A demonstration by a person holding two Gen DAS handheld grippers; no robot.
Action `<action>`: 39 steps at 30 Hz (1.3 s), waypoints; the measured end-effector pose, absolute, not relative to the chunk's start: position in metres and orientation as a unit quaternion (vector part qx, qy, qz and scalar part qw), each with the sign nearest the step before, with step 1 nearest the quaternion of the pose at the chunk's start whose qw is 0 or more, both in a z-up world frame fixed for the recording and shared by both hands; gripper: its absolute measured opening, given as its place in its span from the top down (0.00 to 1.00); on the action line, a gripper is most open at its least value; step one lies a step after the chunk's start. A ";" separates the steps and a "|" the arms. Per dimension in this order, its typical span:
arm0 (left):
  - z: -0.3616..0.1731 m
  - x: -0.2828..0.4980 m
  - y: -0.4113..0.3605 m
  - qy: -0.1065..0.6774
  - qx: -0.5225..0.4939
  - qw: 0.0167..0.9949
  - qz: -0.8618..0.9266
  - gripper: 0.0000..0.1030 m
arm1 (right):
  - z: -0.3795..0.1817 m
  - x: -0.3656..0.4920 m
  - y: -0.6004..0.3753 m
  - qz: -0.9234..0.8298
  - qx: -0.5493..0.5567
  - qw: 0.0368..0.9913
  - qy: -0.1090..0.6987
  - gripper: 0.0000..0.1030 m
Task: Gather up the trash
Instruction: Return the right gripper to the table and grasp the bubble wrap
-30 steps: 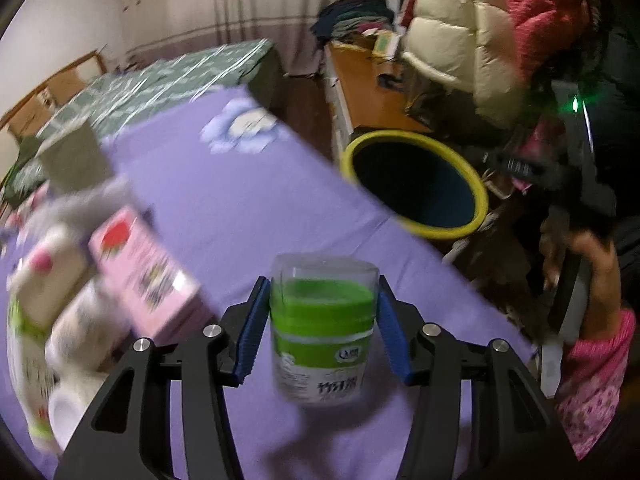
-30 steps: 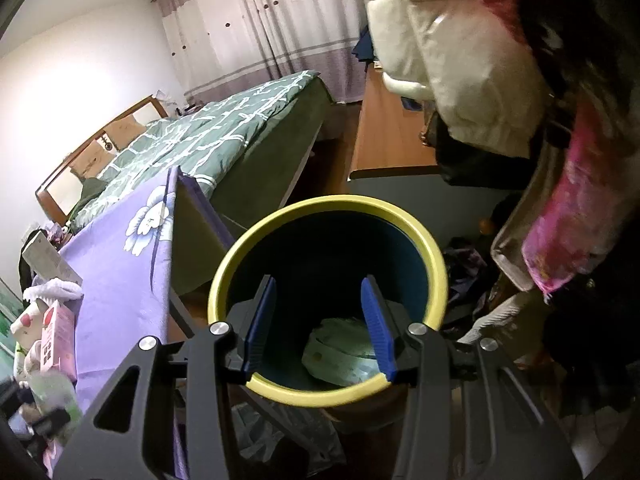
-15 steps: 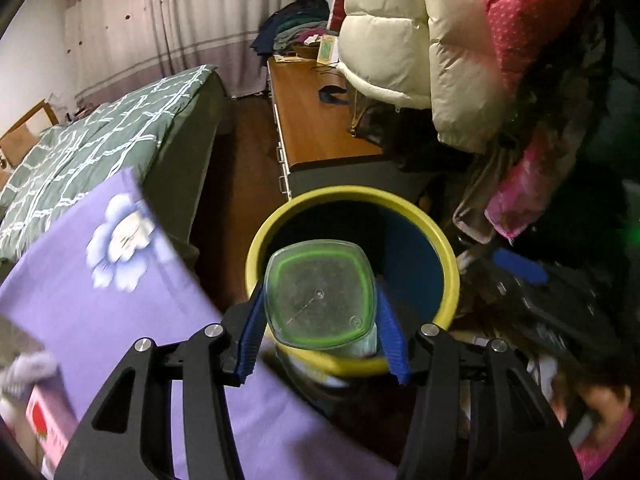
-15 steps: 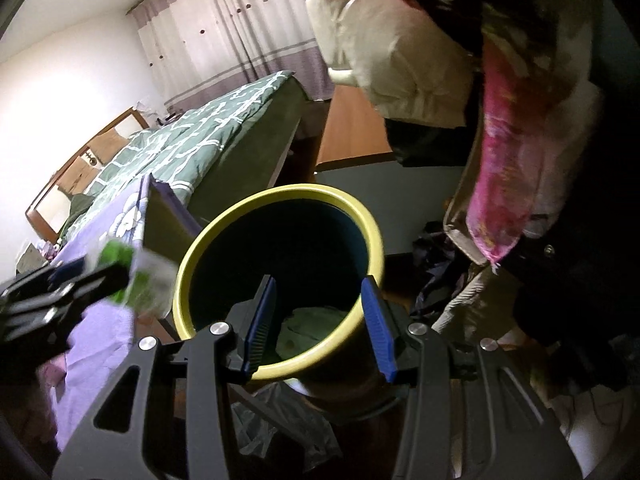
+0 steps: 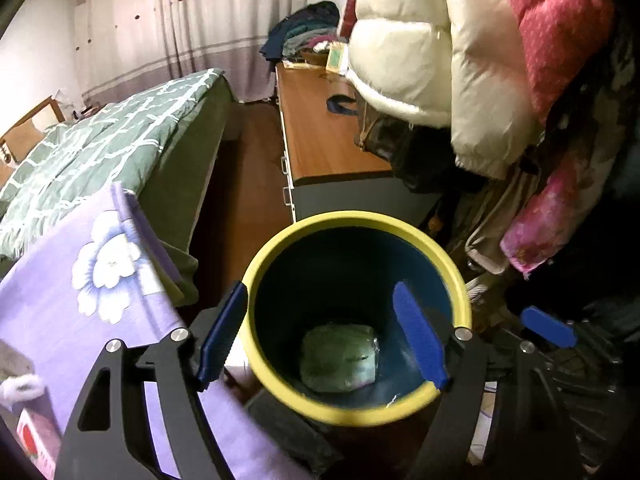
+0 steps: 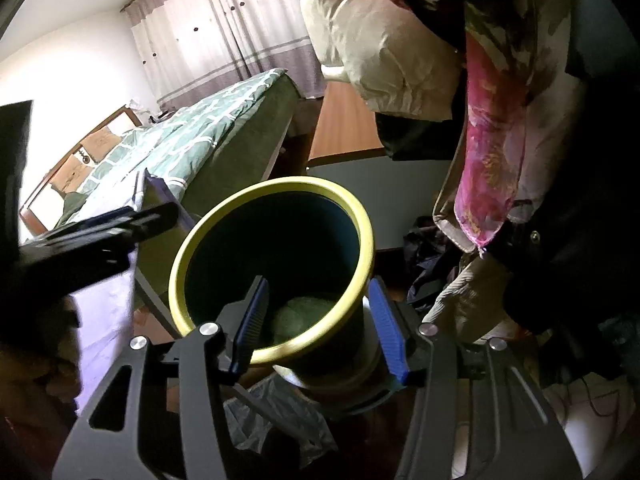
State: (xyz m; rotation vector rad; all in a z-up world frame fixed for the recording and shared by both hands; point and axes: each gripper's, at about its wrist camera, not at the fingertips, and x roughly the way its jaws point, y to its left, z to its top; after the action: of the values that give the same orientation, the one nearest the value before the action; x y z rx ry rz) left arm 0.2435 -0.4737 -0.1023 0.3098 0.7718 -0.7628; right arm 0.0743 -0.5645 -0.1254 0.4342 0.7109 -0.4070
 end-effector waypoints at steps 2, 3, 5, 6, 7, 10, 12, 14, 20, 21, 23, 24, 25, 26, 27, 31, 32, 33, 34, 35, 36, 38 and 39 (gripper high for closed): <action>-0.087 0.232 -0.454 0.356 0.137 0.852 -0.358 0.27 | -0.124 0.075 -0.558 -0.189 0.208 0.896 0.344 0.51; -0.078 0.224 -0.441 0.350 0.132 0.857 -0.356 0.25 | -0.124 0.076 -0.555 -0.185 0.207 0.897 0.344 0.51; -0.065 0.212 -0.418 0.341 0.121 0.864 -0.349 0.19 | -0.122 0.079 -0.545 -0.174 0.203 0.899 0.346 0.51; -0.056 0.204 -0.399 0.335 0.115 0.871 -0.340 0.18 | -0.122 0.081 -0.538 -0.166 0.199 0.901 0.347 0.51; -0.049 0.198 -0.382 0.330 0.109 0.877 -0.332 0.18 | -0.121 0.084 -0.531 -0.158 0.196 0.903 0.349 0.51; -0.032 0.184 -0.328 0.314 0.087 0.898 -0.297 0.16 | -0.120 0.094 -0.507 -0.129 0.183 0.908 0.355 0.51; -0.025 0.178 -0.296 0.308 0.074 0.908 -0.273 0.15 | -0.120 0.104 -0.489 -0.107 0.174 0.910 0.361 0.51; -0.018 0.171 -0.255 0.301 0.061 0.922 -0.237 0.14 | -0.119 0.111 -0.470 -0.087 0.165 0.912 0.365 0.51; -0.007 0.151 -0.146 0.290 0.026 0.948 -0.130 0.14 | -0.111 0.135 -0.395 -0.017 0.132 0.918 0.374 0.51; -0.006 0.148 -0.131 0.288 0.022 0.950 -0.117 0.14 | -0.108 0.139 -0.381 -0.004 0.125 0.919 0.374 0.51; -0.003 0.139 -0.097 0.282 0.017 0.956 -0.084 0.14 | -0.102 0.148 -0.350 0.022 0.109 0.921 0.373 0.51; -0.001 0.136 -0.083 0.280 0.014 0.957 -0.072 0.14 | -0.100 0.151 -0.337 0.032 0.102 0.922 0.372 0.51; 0.001 0.131 -0.063 0.277 0.008 0.959 -0.053 0.14 | -0.096 0.156 -0.320 0.044 0.092 0.923 0.371 0.51; 0.001 0.128 -0.048 0.275 0.005 0.961 -0.041 0.14 | -0.092 0.161 -0.303 0.056 0.083 0.923 0.371 0.51; 0.002 0.123 -0.031 0.272 0.002 0.962 -0.023 0.14 | -0.089 0.164 -0.290 0.066 0.076 0.923 0.370 0.51; -0.002 0.111 0.024 0.269 -0.017 0.963 0.023 0.14 | -0.077 0.174 -0.221 0.112 0.039 0.924 0.365 0.51; -0.003 0.109 0.030 0.270 -0.019 0.962 0.026 0.14 | -0.075 0.176 -0.206 0.124 0.032 0.923 0.363 0.51; -0.005 0.108 0.041 0.271 -0.023 0.962 0.029 0.14 | -0.072 0.178 -0.190 0.135 0.024 0.923 0.361 0.51; -0.006 0.107 0.045 0.271 -0.024 0.962 0.031 0.14 | -0.071 0.182 -0.177 0.139 0.017 0.923 0.358 0.51; -0.008 0.106 0.053 0.272 -0.026 0.962 0.030 0.14 | -0.070 0.186 -0.168 0.137 0.012 0.924 0.356 0.51; -0.009 0.105 0.060 0.272 -0.028 0.961 0.028 0.14 | -0.070 0.193 -0.159 0.131 0.009 0.926 0.355 0.51; -0.012 0.104 0.066 0.273 -0.030 0.961 0.024 0.14 | -0.070 0.208 -0.154 0.119 0.008 0.925 0.360 0.51; -0.014 0.105 0.070 0.274 -0.031 0.961 0.019 0.13 | -0.070 0.218 -0.155 0.107 0.013 0.926 0.362 0.51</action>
State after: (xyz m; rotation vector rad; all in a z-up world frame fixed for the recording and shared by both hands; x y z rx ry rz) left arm 0.1051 0.0702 -0.0137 -0.0629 0.5559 0.0383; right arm 0.2178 -0.1546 -0.0696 0.0276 0.7434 0.2202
